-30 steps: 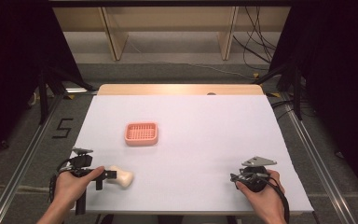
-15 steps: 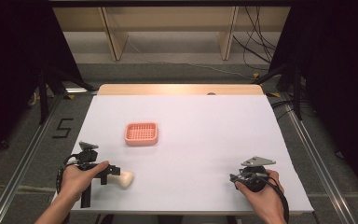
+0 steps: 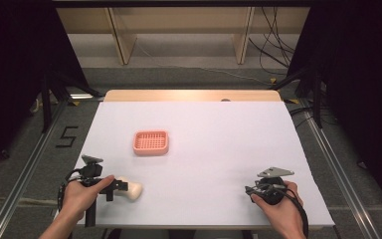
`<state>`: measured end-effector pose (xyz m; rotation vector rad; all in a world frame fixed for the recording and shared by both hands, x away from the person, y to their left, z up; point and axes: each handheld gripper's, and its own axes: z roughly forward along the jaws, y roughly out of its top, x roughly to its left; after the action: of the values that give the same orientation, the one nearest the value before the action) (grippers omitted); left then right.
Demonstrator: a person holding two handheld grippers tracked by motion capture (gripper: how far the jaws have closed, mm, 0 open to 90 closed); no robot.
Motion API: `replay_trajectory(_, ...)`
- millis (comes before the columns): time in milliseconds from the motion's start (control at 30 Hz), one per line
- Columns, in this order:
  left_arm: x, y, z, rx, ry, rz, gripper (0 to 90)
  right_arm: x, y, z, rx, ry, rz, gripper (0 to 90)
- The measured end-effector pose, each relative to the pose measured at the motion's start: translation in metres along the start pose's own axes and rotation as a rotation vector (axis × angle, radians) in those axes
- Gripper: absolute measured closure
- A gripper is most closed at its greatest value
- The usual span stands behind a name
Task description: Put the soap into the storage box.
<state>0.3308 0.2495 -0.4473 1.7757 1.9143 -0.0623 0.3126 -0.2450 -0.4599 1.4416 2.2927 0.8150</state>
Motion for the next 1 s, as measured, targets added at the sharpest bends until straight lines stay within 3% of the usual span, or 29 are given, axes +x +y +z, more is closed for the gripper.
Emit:
replay_trajectory(133,0.003,-0.009,-0.006,0.014,-0.013,0.032,38.4,0.0,0.0,0.0,0.001,0.0,-0.002,56.6)
replay_trajectory(200,0.008,-0.011,-0.009,0.02,0.012,0.08,53.5,0.0,0.0,0.001,0.006,0.001,-0.01,56.6)
replay_trajectory(300,0.012,-0.01,-0.009,0.012,0.021,0.087,61.2,0.0,0.0,0.001,0.004,0.001,-0.009,56.6)
replay_trajectory(467,0.017,-0.006,-0.005,0.009,0.033,0.157,85.9,0.0,0.0,0.002,0.009,0.005,-0.014,56.4)
replay_trajectory(667,0.015,-0.003,-0.001,0.028,0.064,0.197,89.2,0.0,0.0,0.002,0.016,0.005,-0.009,56.1)
replay_trajectory(1000,0.013,0.002,0.005,0.051,0.075,0.218,89.3,0.0,0.0,0.002,0.02,0.007,-0.013,55.8)
